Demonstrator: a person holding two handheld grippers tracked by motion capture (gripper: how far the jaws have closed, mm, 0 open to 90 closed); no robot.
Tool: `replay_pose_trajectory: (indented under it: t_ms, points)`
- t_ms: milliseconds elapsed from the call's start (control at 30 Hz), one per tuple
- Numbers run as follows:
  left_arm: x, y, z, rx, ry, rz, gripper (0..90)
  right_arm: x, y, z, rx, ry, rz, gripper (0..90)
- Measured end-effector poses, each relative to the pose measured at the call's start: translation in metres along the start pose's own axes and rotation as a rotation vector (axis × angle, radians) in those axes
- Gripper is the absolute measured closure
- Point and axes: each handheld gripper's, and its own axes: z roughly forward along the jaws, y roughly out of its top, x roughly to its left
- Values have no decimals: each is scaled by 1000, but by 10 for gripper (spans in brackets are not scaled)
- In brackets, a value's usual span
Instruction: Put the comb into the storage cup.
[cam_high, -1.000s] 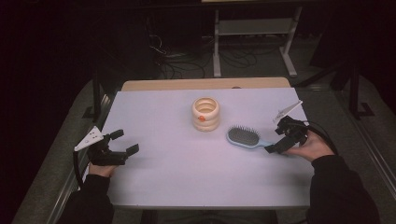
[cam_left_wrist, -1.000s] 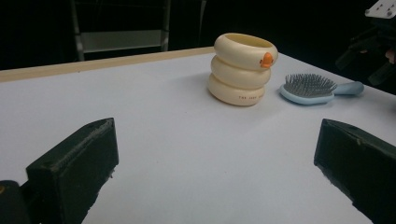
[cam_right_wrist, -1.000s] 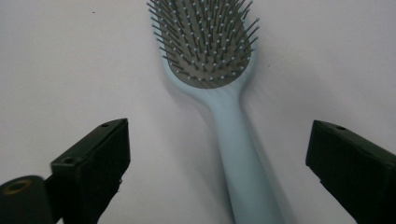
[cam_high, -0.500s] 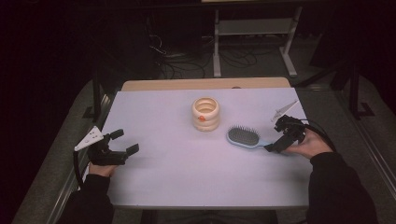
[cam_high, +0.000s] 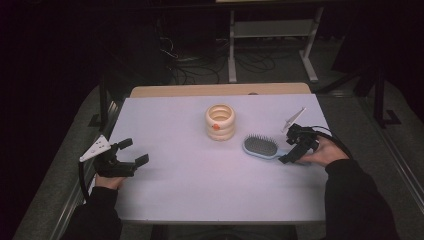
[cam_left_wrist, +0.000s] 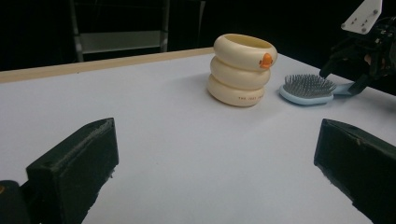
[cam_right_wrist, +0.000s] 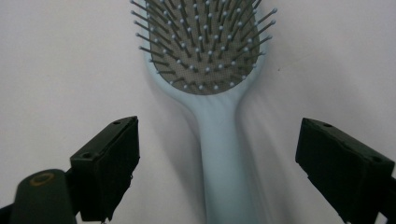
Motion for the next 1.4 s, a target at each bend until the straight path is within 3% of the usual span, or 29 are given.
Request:
replay_pose_trajectory:
  t_ms: [200,300,600,833,1133,1400]
  points:
    - [-1,0,0,2,1,0,0,0,2,2,10,2,-13,205]
    - [0,0,0,0,2,2,0,0,1,2,17,12,-15,292]
    - [0,0,0,-1,3,1,0,2,4,9,52,-21,-45,512]
    - [0,0,-1,-3,1,3,0,2,5,16,83,-18,-57,639]
    - [0,0,-1,-2,2,4,0,3,4,15,63,6,-65,686]
    - [-1,0,-1,-10,-3,-4,0,7,2,13,40,-18,-42,686]
